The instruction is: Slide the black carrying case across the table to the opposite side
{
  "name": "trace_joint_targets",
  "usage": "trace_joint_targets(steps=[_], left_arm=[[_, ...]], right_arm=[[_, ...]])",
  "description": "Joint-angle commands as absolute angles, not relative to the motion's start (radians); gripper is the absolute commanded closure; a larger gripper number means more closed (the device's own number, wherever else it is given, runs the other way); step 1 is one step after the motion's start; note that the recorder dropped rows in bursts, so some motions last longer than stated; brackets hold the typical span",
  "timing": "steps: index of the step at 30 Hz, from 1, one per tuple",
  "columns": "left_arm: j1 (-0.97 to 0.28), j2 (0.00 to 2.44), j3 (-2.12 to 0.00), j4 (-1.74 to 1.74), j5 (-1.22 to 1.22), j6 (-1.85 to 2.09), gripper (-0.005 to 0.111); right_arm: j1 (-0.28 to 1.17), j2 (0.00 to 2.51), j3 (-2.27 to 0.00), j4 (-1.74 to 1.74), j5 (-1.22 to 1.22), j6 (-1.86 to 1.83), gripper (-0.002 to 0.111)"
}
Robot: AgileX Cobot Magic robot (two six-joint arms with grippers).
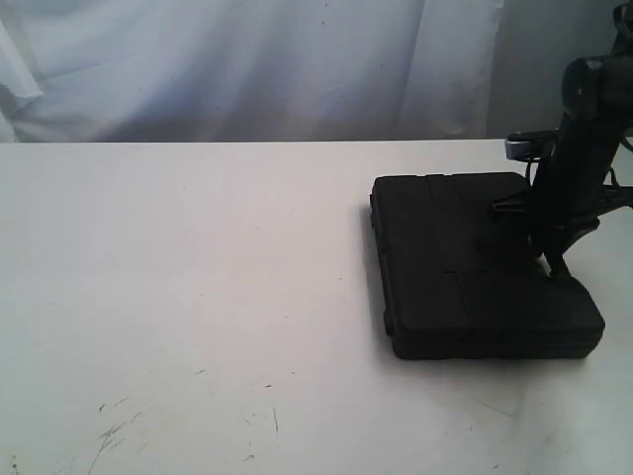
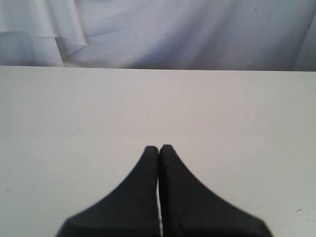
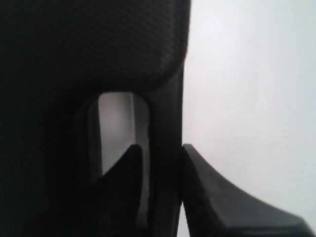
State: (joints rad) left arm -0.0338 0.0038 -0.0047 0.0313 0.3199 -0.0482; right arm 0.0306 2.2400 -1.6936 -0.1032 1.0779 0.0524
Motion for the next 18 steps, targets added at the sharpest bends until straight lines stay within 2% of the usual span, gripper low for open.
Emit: trace_joint_targets(steps=[1, 5, 11, 13, 14, 15, 18], left_arm=[[-0.039, 0.000, 0.000, 0.034, 0.315, -0.048, 0.107], [-0.039, 0.000, 0.000, 0.034, 0.315, -0.048, 0.107], [-0.039, 0.000, 0.000, 0.034, 0.315, -0.048, 0.107], [-0.039, 0.000, 0.000, 0.034, 0.315, -0.048, 0.107], [-0.039, 0.000, 0.000, 0.034, 0.315, -0.048, 0.107], [-0.039, 0.000, 0.000, 0.034, 0.315, -0.048, 0.107], [-0.039, 0.000, 0.000, 0.034, 0.315, -0.048, 0.107]], right_arm=[[0.026, 2.214, -1.691, -0.096, 1.085, 0.044, 0.070], [0.022, 2.180, -1.691, -0.096, 1.095, 0.077, 0.062], [-0.001, 2.034, -1.691, -0.010, 1.121, 0.126, 0.065], [0.000, 1.959, -1.691, 0.056, 1.116, 0.089, 0.082], [0.005, 1.907, -1.691, 0.110, 1.119, 0.066, 0.099], [0.010, 1.886, -1.688, 0.128, 1.119, 0.054, 0.107], [0.041, 1.723, -1.585, 0.154, 1.001, 0.040, 0.108]])
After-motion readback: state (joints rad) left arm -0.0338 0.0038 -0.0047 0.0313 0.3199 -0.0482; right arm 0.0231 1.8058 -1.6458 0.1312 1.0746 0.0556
